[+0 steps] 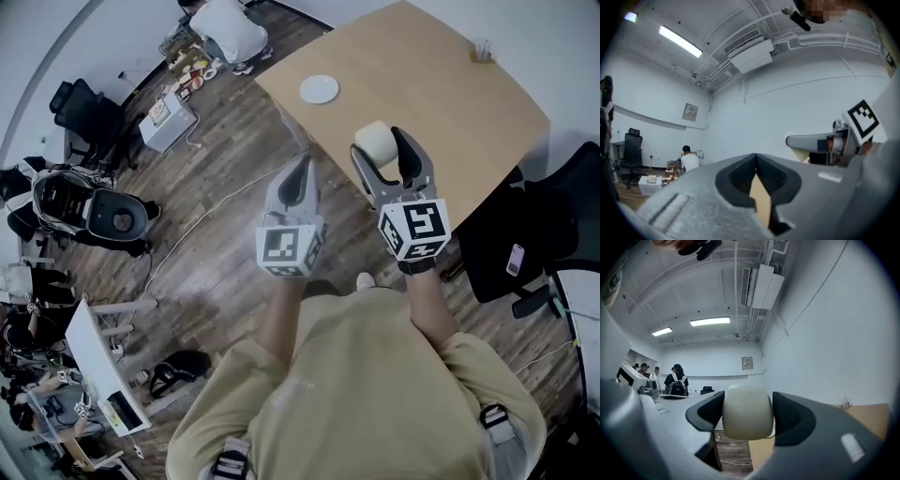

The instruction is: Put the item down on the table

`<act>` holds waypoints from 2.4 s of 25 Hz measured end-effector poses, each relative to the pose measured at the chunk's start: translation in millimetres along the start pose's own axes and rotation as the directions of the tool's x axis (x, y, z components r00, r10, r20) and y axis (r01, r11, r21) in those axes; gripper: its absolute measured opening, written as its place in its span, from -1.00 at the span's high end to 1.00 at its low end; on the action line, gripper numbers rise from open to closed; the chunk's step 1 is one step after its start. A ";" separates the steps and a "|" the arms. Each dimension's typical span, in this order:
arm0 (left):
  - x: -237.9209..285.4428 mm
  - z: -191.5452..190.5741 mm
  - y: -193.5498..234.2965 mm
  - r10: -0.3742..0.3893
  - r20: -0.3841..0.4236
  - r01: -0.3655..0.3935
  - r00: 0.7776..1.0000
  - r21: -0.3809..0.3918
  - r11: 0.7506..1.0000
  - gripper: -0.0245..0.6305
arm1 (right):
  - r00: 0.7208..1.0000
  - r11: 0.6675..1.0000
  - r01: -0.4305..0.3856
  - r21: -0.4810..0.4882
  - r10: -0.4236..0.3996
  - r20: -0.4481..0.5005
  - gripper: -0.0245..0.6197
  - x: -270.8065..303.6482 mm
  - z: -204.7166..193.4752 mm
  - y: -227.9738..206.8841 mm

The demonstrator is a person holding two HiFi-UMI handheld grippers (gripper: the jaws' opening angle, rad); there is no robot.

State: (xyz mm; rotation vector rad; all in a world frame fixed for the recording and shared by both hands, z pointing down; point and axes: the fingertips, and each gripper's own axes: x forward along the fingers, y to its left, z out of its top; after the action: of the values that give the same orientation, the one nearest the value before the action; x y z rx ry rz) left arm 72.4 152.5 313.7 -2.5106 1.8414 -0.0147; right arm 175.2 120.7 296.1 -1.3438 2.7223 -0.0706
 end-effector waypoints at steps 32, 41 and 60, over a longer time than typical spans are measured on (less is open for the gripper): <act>132.8 -38.2 222.2 -0.147 0.016 0.148 0.989 -0.098 0.984 0.92 | 0.987 0.991 0.111 -0.070 -0.118 -0.107 -0.08 250.6 -45.6 28.0; 164.3 -87.9 264.1 -0.163 -0.086 0.149 0.983 -0.149 0.978 0.92 | 0.963 0.983 0.177 -0.049 -0.183 -0.196 -0.08 288.6 -95.7 -1.0; 299.0 -152.1 290.2 -0.162 -0.215 0.119 0.963 -0.199 0.973 0.92 | 0.935 0.987 0.162 -0.021 -0.160 -0.316 -0.09 378.3 -147.1 -110.4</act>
State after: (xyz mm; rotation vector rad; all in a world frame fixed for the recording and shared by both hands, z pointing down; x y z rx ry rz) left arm -118.1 -222.3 454.9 -2.8752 1.8117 -0.1516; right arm 16.9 -247.4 424.2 -1.6840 2.8502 -0.3359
